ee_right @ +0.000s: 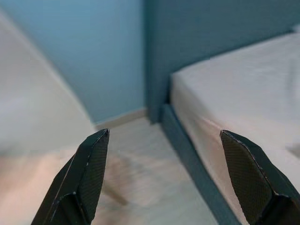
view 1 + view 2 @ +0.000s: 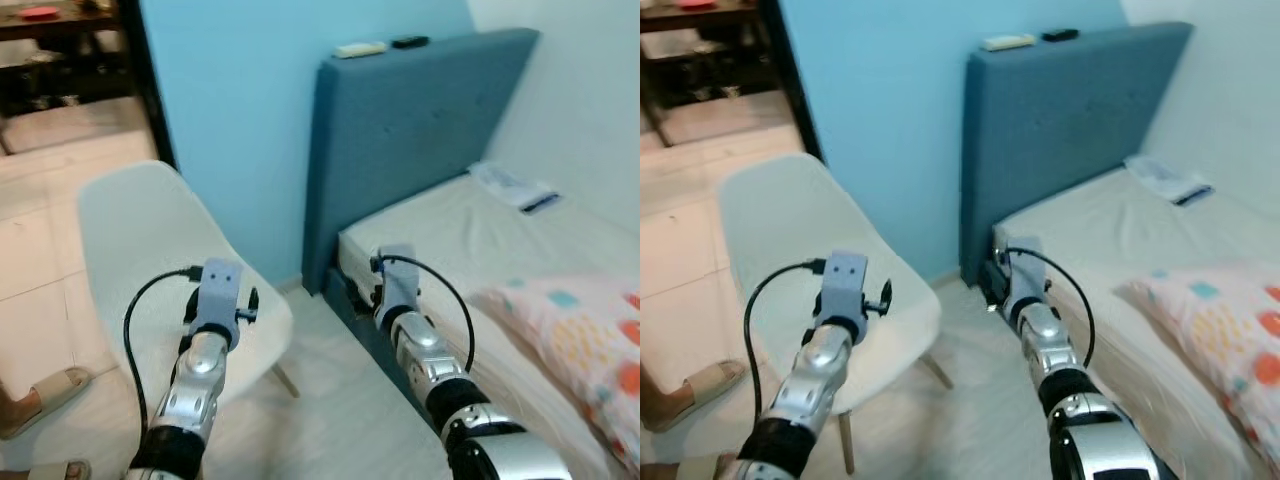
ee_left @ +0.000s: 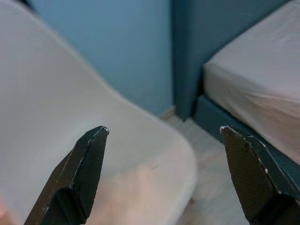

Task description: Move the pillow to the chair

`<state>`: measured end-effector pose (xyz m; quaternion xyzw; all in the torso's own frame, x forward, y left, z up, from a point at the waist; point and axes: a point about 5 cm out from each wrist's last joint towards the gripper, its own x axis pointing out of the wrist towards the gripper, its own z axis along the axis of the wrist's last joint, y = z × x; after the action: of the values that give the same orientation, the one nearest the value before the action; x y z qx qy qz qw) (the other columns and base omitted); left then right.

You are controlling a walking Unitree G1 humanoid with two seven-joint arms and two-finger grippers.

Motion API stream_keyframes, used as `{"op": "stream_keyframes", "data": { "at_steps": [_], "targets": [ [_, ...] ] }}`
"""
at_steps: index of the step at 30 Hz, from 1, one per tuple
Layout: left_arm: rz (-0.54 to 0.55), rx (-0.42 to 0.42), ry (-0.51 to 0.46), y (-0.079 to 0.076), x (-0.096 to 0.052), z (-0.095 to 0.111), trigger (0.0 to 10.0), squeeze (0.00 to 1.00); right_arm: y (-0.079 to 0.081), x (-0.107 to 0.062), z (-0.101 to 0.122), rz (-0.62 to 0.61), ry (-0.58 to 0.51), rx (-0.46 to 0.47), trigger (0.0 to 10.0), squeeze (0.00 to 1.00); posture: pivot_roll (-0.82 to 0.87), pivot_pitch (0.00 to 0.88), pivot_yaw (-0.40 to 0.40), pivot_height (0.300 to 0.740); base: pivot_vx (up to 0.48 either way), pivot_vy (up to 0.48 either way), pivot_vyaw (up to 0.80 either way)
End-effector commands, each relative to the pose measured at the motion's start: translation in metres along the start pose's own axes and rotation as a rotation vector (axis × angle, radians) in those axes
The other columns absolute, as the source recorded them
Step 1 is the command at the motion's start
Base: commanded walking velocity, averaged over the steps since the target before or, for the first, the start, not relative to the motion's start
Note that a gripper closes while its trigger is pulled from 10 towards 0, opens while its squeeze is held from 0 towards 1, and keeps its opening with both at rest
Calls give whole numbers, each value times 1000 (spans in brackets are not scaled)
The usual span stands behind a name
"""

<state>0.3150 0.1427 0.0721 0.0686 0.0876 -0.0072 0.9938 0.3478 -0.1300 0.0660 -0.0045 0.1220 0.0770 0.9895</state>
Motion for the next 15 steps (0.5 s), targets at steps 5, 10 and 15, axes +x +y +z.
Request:
{"op": "stream_keyframes", "data": {
  "at_steps": [5,10,15],
  "targets": [
    [-11,-3,32,-2,-1,-7,10000,0,2,-1,-3,2,12,16,10000,0,-20,18,-40,740,0,0,-800],
    [-8,-10,34,-1,0,-7,10000,0,2,0,-3,2,19,20,10000,0,-27,7,-36,740,0,0,-800],
    [-7,-13,33,-1,0,-7,10000,0,1,0,-3,0,20,25,10000,0,-26,2,-40,740,0,0,-800]
  ]
}}
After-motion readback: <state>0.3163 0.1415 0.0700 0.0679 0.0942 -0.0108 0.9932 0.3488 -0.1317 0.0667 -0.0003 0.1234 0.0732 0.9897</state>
